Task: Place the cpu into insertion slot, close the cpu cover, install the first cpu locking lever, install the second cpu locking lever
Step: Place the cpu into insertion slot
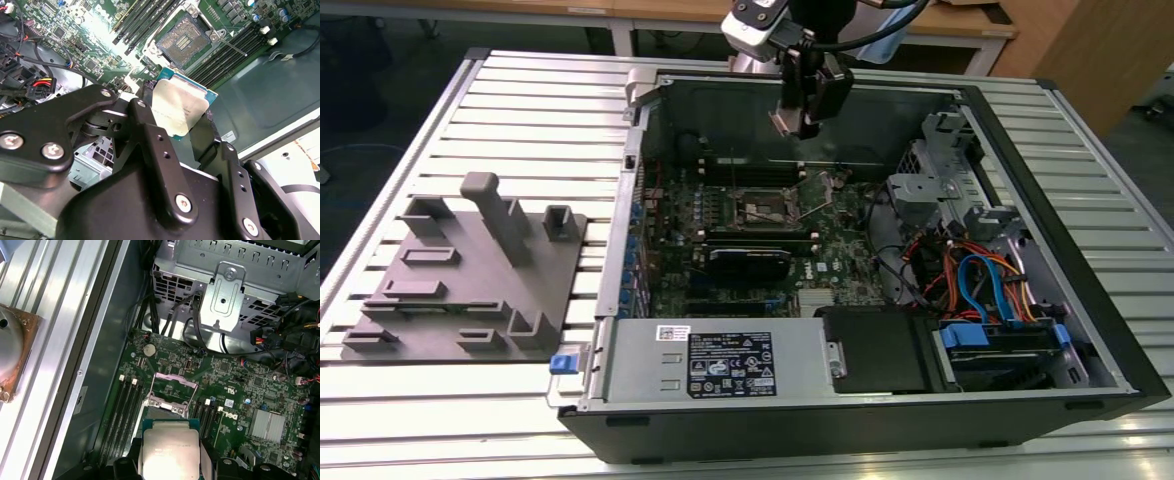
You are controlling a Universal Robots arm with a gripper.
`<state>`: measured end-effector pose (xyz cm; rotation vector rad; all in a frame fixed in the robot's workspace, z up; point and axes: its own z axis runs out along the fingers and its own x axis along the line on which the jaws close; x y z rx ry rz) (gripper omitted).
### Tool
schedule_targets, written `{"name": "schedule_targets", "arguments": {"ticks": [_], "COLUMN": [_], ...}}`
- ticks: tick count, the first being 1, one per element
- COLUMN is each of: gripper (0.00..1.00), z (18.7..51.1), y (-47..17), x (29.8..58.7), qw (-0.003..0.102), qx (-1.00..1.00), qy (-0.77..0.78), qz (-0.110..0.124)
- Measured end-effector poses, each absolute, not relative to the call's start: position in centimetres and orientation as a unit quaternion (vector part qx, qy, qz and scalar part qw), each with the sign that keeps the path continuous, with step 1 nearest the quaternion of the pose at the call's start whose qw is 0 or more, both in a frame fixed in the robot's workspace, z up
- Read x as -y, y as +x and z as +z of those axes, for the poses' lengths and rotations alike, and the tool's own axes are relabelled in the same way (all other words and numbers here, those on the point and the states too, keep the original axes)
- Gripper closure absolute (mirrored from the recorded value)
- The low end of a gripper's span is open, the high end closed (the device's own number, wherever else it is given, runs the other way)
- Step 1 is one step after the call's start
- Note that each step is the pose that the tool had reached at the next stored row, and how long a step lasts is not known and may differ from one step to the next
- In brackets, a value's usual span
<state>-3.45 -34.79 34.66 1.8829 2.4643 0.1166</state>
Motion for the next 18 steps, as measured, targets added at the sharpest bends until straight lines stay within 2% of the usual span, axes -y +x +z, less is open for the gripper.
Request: {"name": "schedule_targets", "arguments": {"ticks": [18], "gripper": [0.46], "z": [34.31], "y": [-3.55], "x": [34.77], "qw": [0.021], "qx": [-0.768], "qy": [0.639], "qz": [0.036]}}
